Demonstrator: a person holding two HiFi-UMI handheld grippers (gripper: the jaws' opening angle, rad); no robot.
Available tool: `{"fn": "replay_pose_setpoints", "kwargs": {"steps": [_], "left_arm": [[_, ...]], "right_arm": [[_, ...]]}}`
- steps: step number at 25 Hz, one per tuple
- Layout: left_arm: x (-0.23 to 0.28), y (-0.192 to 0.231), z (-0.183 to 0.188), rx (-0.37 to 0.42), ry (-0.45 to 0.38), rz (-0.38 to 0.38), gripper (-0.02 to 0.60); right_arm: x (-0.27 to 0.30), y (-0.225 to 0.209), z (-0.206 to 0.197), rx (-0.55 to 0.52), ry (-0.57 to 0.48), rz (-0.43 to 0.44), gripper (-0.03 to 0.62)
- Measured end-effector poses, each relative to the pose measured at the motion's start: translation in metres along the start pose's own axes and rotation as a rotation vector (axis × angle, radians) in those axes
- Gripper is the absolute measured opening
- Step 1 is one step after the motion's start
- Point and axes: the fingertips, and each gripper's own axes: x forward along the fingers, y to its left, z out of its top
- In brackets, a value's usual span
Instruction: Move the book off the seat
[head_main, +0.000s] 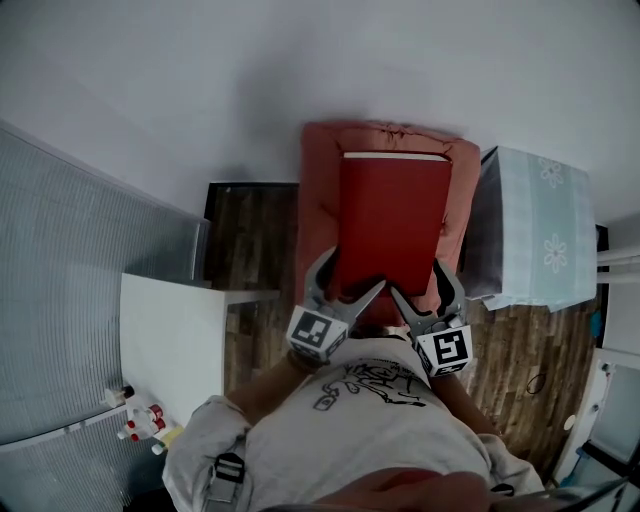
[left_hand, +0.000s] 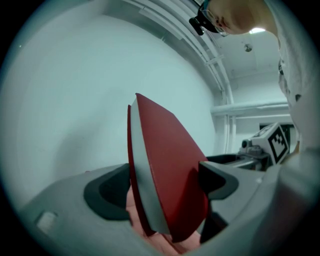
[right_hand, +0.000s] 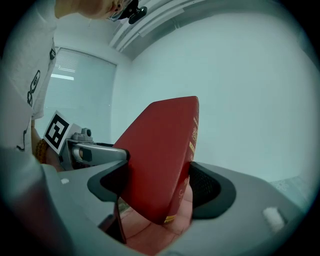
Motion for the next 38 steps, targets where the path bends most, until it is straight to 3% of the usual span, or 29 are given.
{"fn": "replay_pose_setpoints", "kwargs": {"steps": [9,18,31,38], "left_arm": [[0.005,-0.025,-0.001,0.051,0.004,-0.112,0.417],[0.031,-0.083,-0.012,0.07,0.037,-0.322,0.417],[0.07,-0.219,-0.033,0.076,0.104,-0.667,0.419],[0.075,-0.304,-0.043,0.094,0.118,-0.793,0.419]], "right_arm": [[-0.028,-0.004,-0.005,0.031,-0.038,-0.118,0.374],[-0.086,-0.029,-0.019,0.065,-0.063,-0.33,0.374],[-0.215,-0.07,-0.05,0.139,-0.065,-0.681,0.376],[-0.295,-0.082,-0.072,0.183,-0.069,-0.801,0.377]]}}
